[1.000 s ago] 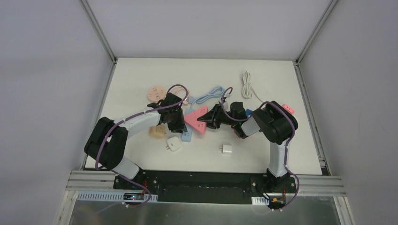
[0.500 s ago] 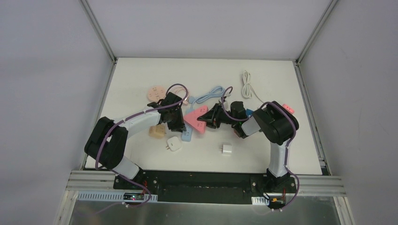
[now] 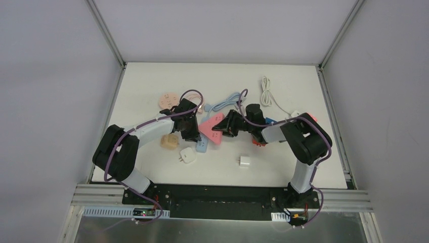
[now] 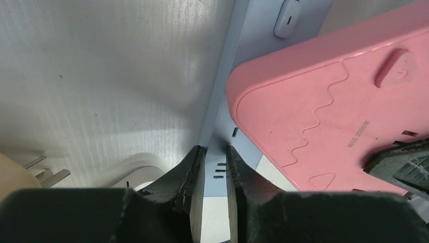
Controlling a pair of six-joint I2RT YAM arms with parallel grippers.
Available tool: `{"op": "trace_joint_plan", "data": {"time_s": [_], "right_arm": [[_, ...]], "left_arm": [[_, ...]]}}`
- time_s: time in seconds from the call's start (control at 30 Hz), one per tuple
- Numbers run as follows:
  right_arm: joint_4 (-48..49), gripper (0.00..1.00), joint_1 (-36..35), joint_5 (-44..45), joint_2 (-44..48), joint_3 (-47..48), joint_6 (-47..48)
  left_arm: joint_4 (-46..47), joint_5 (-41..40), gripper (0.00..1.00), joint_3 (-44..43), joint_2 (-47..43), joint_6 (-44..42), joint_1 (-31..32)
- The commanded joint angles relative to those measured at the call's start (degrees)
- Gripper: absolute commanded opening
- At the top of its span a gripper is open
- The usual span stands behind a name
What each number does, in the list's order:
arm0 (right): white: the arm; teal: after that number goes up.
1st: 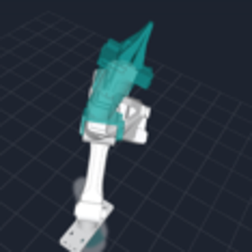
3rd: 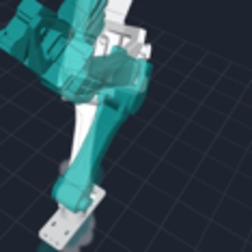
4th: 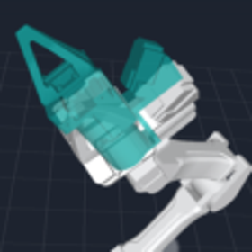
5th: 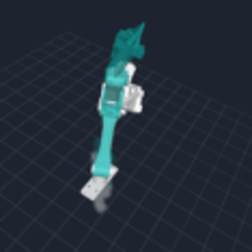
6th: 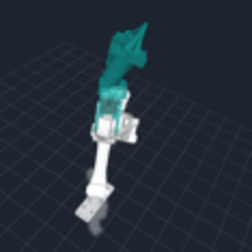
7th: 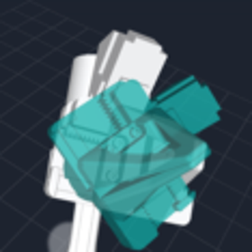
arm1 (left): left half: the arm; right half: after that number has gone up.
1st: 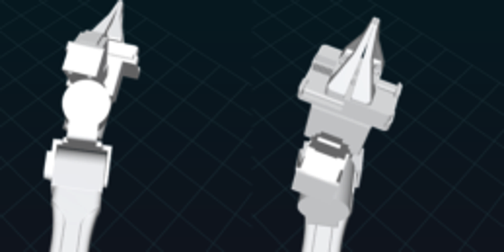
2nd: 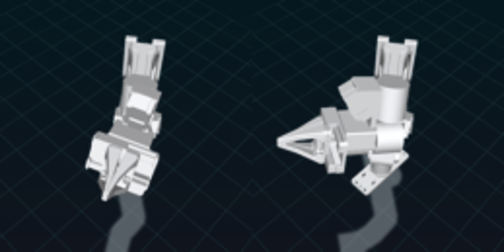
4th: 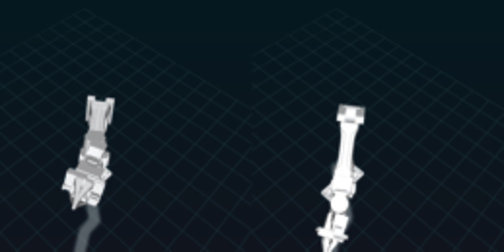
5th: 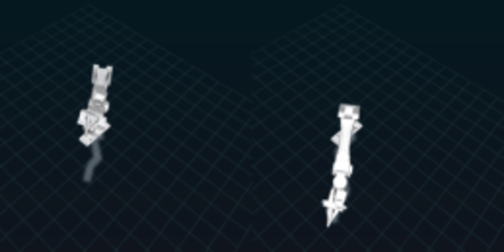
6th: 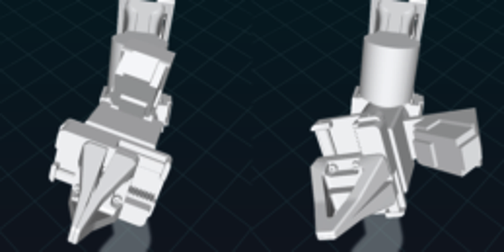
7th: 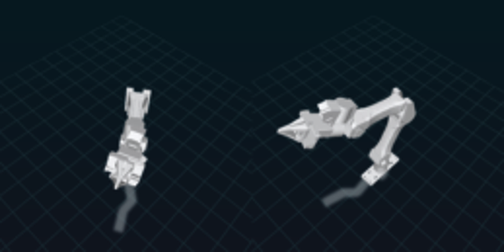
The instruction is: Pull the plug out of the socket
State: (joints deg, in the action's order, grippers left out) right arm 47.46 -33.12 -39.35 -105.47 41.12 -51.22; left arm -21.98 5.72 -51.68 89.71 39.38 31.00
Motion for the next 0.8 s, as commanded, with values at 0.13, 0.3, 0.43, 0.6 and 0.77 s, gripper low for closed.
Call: {"op": "trace_joint_plan", "data": {"time_s": [0.13, 0.3, 0.43, 0.6, 0.77], "right_arm": [[1.82, 0.0, 0.27, -6.52, 0.5, 8.11, -10.87], [1.36, 0.0, -0.1, -6.24, 4.47, 5.17, -0.73], [-3.16, 0.0, -0.18, -4.94, 7.42, 4.61, 4.59], [-3.68, 0.0, 1.0, -4.06, 4.65, 7.74, -11.07], [-1.39, 0.0, 0.78, -4.37, 3.06, 9.41, -20.99]], "left_arm": [[-4.04, -5.8, 0.2, 4.3, 7.03, -2.59, 0.28], [-3.78, -5.8, 0.2, 4.57, 7.38, -2.14, 0.28], [-3.69, -5.8, 0.21, 4.75, 7.79, -1.87, 0.28], [-3.86, -4.64, 0.21, 4.65, 8.24, -1.96, 0.28], [-3.97, -4.45, 0.21, 4.66, 8.64, -1.76, 0.28]]}}
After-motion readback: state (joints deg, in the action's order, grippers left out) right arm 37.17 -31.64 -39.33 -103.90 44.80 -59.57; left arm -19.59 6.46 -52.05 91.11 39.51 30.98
